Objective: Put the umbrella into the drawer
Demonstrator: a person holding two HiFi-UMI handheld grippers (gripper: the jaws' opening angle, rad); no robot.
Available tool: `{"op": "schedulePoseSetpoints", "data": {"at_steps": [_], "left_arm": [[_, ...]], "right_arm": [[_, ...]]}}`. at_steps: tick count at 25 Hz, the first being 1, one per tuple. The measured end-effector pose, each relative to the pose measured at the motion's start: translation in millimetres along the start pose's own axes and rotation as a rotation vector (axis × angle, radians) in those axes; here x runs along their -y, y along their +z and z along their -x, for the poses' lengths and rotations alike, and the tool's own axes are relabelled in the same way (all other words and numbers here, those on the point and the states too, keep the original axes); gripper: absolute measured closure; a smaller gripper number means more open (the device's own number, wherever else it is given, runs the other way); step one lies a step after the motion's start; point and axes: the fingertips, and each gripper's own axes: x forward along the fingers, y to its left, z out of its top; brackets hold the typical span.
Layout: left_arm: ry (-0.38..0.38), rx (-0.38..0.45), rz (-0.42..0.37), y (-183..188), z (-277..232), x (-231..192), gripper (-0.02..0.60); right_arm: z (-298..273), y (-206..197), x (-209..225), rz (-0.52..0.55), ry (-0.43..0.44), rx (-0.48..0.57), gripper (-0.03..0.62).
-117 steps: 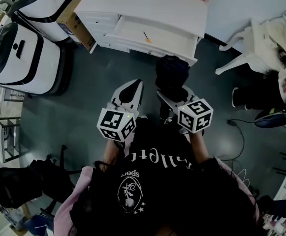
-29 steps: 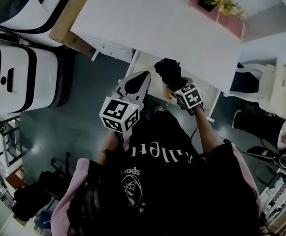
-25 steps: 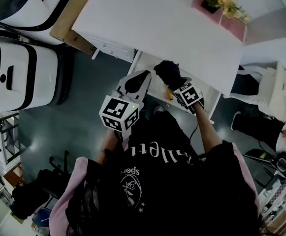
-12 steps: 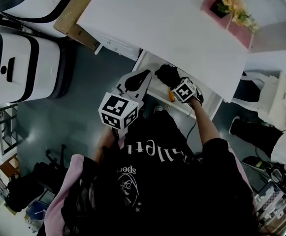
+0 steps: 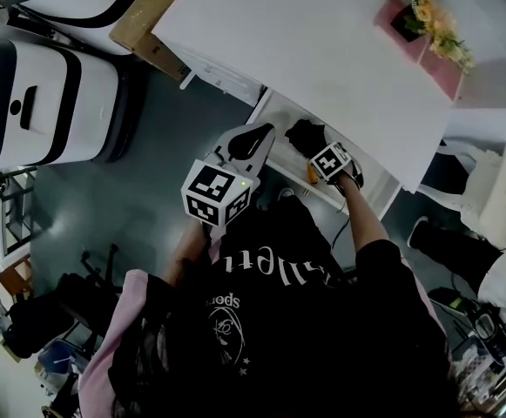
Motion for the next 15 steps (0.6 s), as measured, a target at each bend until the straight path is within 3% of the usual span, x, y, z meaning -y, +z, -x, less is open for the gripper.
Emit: {"op": "schedulePoseSetpoints", "data": {"at_steps": [5, 11, 15], "left_arm": [[-0.015, -0.005, -0.011, 0.3, -6.3, 0.3, 0.564], [-0.042, -0.017, -0.031, -0.8, -15.2, 6.9, 0.565], [-0.055, -0.027, -0.042, -3.8, -18.8, 12.9, 0.565]], "right_arm": [[-11.8, 2.5, -0.9, 0.005, 0.004, 0.002, 0.31], [-18.5, -13.0, 0.5, -0.143, 0.041, -0.021, 0.31], [-19.6, -14.6, 2.9, -0.177, 0.053, -0.003, 0.31]]}}
